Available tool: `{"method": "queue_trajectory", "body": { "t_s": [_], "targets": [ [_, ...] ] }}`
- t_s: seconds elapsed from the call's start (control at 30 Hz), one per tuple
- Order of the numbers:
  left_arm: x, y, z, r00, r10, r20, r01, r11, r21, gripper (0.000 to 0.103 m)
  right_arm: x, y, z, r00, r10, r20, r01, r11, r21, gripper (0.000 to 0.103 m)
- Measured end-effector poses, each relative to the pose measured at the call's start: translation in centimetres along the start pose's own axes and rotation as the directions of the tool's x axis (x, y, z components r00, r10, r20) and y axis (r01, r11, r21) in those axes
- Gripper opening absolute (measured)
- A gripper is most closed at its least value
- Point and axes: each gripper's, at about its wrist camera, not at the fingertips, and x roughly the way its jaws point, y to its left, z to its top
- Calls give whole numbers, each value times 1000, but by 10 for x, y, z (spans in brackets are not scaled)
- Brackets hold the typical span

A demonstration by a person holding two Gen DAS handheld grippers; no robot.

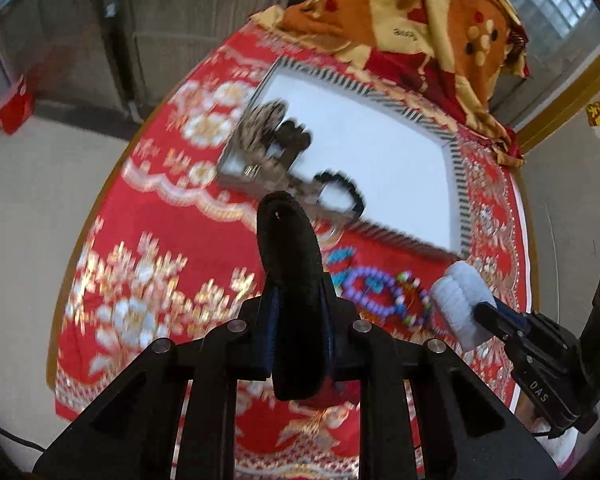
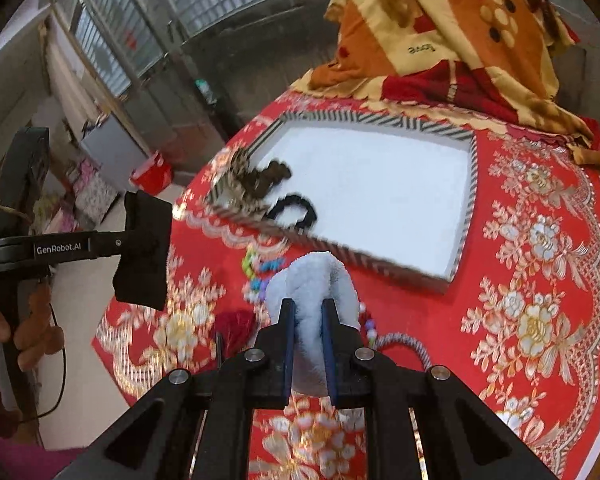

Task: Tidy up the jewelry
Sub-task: 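Carry both items into the white tray and open both tools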

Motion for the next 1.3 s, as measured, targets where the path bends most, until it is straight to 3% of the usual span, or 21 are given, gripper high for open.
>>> {"method": "queue_trajectory", "body": {
  "t_s": [0.27,0.6,0.9,1.3],
  "targets": [
    [17,-34,47,1000,2,26,-4,995,104,17,3,-20,36,996,-62,62,56,994,91,12],
    [52,-61,94,1000,-4,1,4,984,178,17,30,-50,70,992,-100,80,81,975,207,12],
    [101,-84,118,996,-34,-77,48,980,195,17,63,-80,74,992,-116,41,97,942,320,12],
    [154,-104,113,984,-28,-178,69,971,228,17,79,-111,50,986,-164,-23,158,890,428,12]
  ]
}}
